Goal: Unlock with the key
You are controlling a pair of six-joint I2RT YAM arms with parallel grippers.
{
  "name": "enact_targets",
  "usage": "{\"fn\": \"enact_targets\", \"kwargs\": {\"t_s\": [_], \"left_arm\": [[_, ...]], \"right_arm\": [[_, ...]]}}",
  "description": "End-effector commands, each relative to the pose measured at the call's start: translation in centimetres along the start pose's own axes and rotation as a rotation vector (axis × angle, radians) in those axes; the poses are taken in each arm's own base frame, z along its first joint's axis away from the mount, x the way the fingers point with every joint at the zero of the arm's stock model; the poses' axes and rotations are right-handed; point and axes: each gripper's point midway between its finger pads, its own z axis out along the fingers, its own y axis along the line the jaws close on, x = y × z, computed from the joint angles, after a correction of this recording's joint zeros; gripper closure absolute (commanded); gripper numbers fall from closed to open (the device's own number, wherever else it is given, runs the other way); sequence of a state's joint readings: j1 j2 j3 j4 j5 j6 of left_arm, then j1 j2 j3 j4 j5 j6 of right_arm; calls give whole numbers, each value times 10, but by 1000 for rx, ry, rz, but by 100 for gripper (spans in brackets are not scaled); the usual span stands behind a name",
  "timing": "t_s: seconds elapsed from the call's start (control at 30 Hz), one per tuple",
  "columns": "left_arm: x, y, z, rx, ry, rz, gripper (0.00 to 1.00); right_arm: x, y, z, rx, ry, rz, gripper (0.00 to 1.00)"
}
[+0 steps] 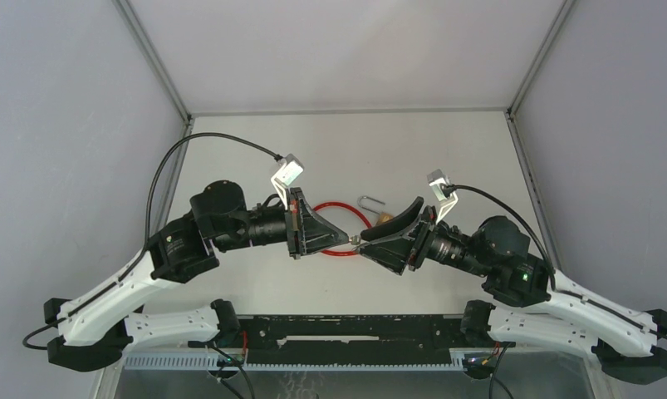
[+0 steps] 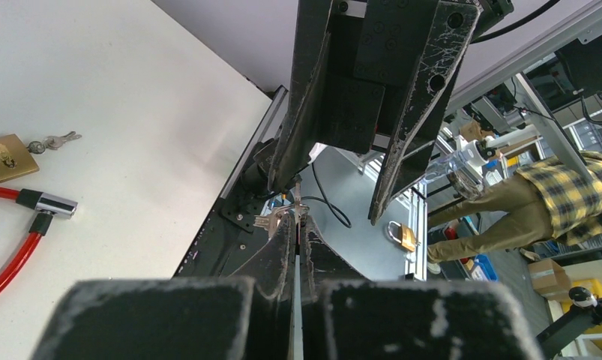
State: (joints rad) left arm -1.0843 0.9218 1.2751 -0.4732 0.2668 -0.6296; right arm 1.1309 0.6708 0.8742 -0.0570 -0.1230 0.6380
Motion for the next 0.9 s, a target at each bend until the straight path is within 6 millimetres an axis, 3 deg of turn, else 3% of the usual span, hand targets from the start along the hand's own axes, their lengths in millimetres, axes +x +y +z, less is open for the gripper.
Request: {"fn": "enact_targets", "kwargs": {"t_s": [0.0, 0.7, 0.87], "left_arm": [[-18, -18, -5, 63, -58, 16, 100], [-21, -19, 2, 66, -57, 10, 100], [-22, -18, 4, 65, -57, 6, 100]], "right_arm": [[-8, 5, 2, -30, -30, -6, 39], [-5, 7, 6, -57, -21, 0, 42], [-4, 9, 6, -69, -13, -1, 52]]}}
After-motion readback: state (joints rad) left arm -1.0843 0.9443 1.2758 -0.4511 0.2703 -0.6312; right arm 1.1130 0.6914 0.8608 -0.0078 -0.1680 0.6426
